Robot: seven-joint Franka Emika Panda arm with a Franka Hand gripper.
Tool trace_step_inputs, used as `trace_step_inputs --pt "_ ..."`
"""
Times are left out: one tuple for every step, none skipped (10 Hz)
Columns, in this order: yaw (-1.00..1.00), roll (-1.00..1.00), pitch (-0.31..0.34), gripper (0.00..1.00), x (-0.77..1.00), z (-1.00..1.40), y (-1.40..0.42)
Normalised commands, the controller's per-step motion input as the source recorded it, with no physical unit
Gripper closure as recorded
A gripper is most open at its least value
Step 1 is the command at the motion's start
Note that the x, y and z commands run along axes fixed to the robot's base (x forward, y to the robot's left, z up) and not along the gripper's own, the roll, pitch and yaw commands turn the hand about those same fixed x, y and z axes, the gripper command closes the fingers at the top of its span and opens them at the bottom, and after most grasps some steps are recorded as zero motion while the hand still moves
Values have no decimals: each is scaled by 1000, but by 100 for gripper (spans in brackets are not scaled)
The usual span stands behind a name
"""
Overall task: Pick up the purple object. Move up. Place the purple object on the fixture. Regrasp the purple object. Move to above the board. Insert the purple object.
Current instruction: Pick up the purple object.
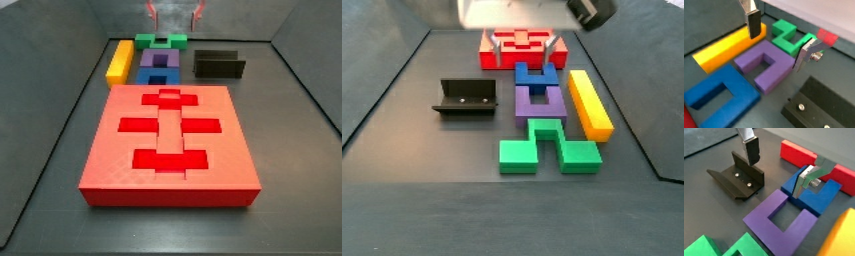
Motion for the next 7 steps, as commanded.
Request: trace_step_inputs --pt "0 -11 -34 0 191 -577 0" --pt "0 -67 -59 0 186 -497 0" --pt "0 -34 -56 0 163 -406 -34" --pt "0 0 0 0 0 -174 -11" --pt "0 -56 -1 0 -14 -37 0" --pt "0 0 -24 0 37 -266 -146" --pt "0 24 -20 0 194 -380 -223"
